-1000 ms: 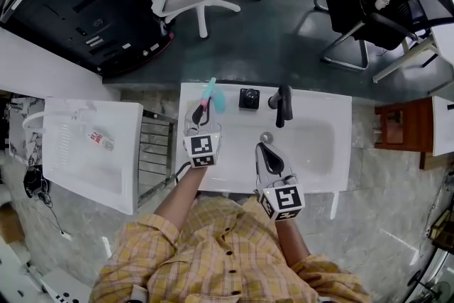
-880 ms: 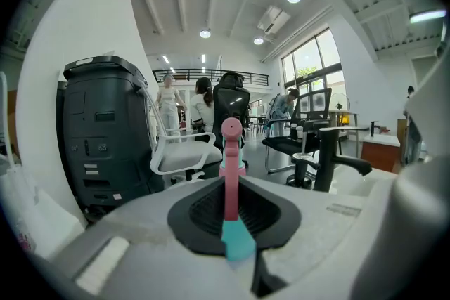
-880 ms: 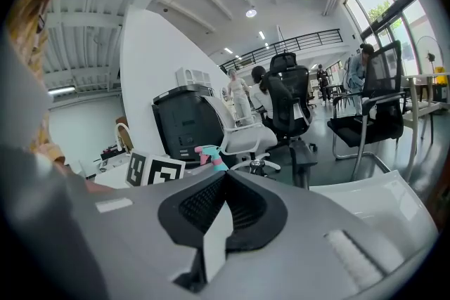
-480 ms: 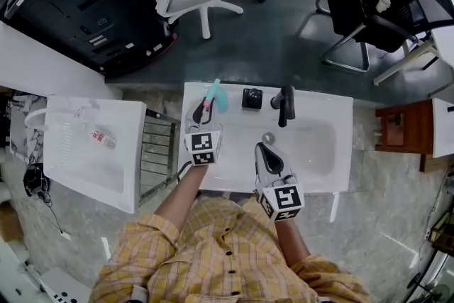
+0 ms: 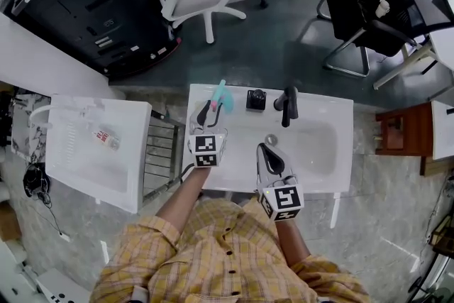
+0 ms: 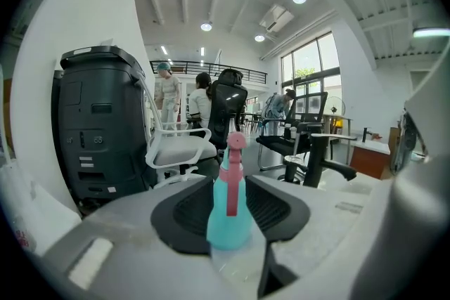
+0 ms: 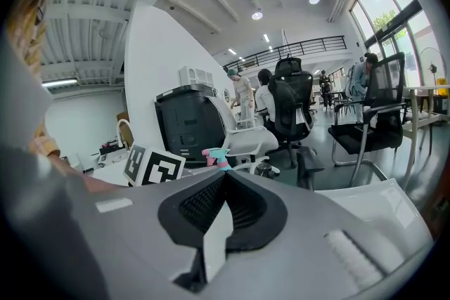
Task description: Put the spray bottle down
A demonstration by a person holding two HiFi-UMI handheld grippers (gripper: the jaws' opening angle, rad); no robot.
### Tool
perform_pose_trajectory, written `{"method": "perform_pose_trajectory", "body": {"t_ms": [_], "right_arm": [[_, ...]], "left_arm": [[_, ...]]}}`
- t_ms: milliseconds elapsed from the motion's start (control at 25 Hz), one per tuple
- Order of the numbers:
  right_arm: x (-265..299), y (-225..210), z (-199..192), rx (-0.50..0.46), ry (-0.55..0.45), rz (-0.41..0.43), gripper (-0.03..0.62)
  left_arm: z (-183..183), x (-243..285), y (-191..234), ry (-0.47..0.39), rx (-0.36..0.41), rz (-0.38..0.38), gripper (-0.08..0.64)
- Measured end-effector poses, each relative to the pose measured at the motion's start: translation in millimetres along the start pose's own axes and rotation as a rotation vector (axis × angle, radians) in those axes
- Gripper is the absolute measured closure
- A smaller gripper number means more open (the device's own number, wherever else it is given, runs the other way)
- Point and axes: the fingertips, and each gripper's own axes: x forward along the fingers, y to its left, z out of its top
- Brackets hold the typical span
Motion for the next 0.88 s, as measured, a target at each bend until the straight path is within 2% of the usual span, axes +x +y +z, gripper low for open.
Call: {"method": "perform_pose_trajectory", "body": {"t_ms": [560, 760, 880], "right_arm": [[-17.7, 27.4, 11.9, 0.0, -0.063, -0.036, 0.591], [-29.7, 45.8, 20.0, 0.013, -0.09, -0.055, 0.591], [-37.6, 55.6, 24.4, 0.024, -0.099, -0.065, 0.591]], "left_arm": [[22.7, -52.9, -8.1, -0.034, 0.018, -0.049, 0.426], [33.8, -91.6, -6.2, -0.043, -0.01, -0.062, 0.461], [39.9, -115.6, -8.6, -0.052, -0.005, -0.086, 0.506]]}}
